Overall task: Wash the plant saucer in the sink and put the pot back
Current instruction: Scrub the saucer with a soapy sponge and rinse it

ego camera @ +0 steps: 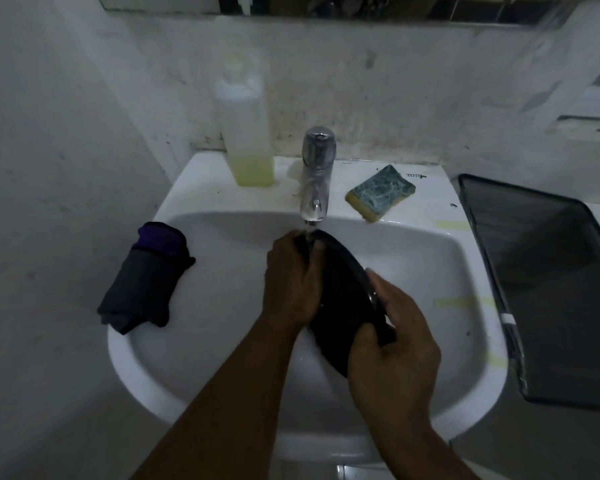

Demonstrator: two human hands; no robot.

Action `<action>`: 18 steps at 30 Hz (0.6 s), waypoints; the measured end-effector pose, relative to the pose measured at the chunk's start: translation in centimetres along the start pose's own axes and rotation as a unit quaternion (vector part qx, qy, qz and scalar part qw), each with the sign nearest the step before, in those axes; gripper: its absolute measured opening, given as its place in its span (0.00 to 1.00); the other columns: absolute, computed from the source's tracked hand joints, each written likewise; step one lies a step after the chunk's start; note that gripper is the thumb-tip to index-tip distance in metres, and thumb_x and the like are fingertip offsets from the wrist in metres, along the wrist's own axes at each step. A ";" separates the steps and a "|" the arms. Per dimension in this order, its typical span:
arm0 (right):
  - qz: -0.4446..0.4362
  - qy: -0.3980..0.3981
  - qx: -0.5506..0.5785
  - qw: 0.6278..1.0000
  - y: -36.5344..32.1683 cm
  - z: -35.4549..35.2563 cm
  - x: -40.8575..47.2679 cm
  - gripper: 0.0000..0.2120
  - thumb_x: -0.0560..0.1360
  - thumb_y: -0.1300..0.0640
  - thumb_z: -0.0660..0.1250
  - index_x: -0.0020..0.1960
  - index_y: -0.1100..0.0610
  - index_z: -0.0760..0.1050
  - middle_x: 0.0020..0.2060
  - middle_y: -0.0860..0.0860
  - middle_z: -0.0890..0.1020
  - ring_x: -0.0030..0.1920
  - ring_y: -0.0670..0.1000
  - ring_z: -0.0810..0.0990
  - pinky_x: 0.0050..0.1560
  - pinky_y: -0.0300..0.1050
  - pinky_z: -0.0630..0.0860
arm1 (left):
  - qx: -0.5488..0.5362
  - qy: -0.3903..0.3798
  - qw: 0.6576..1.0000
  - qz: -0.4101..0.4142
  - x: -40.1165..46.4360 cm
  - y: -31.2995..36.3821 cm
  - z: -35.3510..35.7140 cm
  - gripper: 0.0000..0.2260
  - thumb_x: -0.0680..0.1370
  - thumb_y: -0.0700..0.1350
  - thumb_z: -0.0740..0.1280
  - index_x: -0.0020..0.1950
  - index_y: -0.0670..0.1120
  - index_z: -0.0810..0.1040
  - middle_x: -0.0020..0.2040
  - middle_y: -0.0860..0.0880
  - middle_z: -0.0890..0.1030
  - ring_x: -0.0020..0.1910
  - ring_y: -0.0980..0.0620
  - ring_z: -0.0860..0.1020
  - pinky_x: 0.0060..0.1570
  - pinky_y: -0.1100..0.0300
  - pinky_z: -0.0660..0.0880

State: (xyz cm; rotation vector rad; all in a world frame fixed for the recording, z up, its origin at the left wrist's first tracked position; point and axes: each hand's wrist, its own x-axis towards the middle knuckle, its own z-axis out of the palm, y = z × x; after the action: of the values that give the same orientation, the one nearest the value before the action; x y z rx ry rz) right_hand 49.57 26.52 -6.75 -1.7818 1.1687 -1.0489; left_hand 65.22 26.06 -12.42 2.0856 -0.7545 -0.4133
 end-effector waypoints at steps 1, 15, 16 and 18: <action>-0.054 0.003 0.003 0.999 0.3 0.1 -0.5 0.30 0.68 0.74 0.62 0.65 0.54 0.81 0.61 0.47 0.82 0.63 0.39 0.78 0.65 0.33 0.73 | -0.033 -0.010 0.999 0.004 0.0 0.1 0.4 0.33 0.79 0.72 0.47 0.59 0.46 0.75 0.54 0.47 0.79 0.57 0.47 0.77 0.58 0.47 0.75; -0.253 -0.229 -0.111 0.933 2.7 2.2 -0.4 0.35 0.65 0.66 0.70 0.70 0.48 0.77 0.69 0.48 0.74 0.72 0.53 0.71 0.68 0.60 0.69 | -0.507 -0.127 0.817 -0.242 0.5 -0.1 -6.0 0.12 0.81 0.41 0.64 0.61 0.40 0.82 0.54 0.39 0.85 0.52 0.42 0.83 0.53 0.51 0.81; -0.245 -0.255 -0.127 0.927 2.7 2.1 -0.2 0.37 0.64 0.64 0.71 0.72 0.48 0.75 0.70 0.47 0.72 0.73 0.52 0.69 0.69 0.60 0.68 | -0.499 -0.123 0.822 -0.245 0.7 -0.5 -6.2 0.10 0.81 0.39 0.64 0.59 0.41 0.83 0.53 0.41 0.86 0.51 0.44 0.84 0.52 0.53 0.82; -0.227 -0.320 -0.174 0.903 2.8 2.0 0.4 0.42 0.64 0.57 0.73 0.77 0.43 0.67 0.76 0.47 0.66 0.78 0.52 0.62 0.73 0.62 0.64 | -0.489 -0.135 0.826 -0.244 0.8 -0.9 -6.4 0.10 0.81 0.37 0.64 0.56 0.43 0.84 0.51 0.42 0.87 0.48 0.46 0.85 0.47 0.56 0.83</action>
State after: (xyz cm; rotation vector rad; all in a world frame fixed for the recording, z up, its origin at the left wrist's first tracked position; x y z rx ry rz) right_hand 50.55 25.62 -9.88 -2.5014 0.5538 -0.4121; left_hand 69.61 29.85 -9.49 1.1933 -0.0521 -1.1260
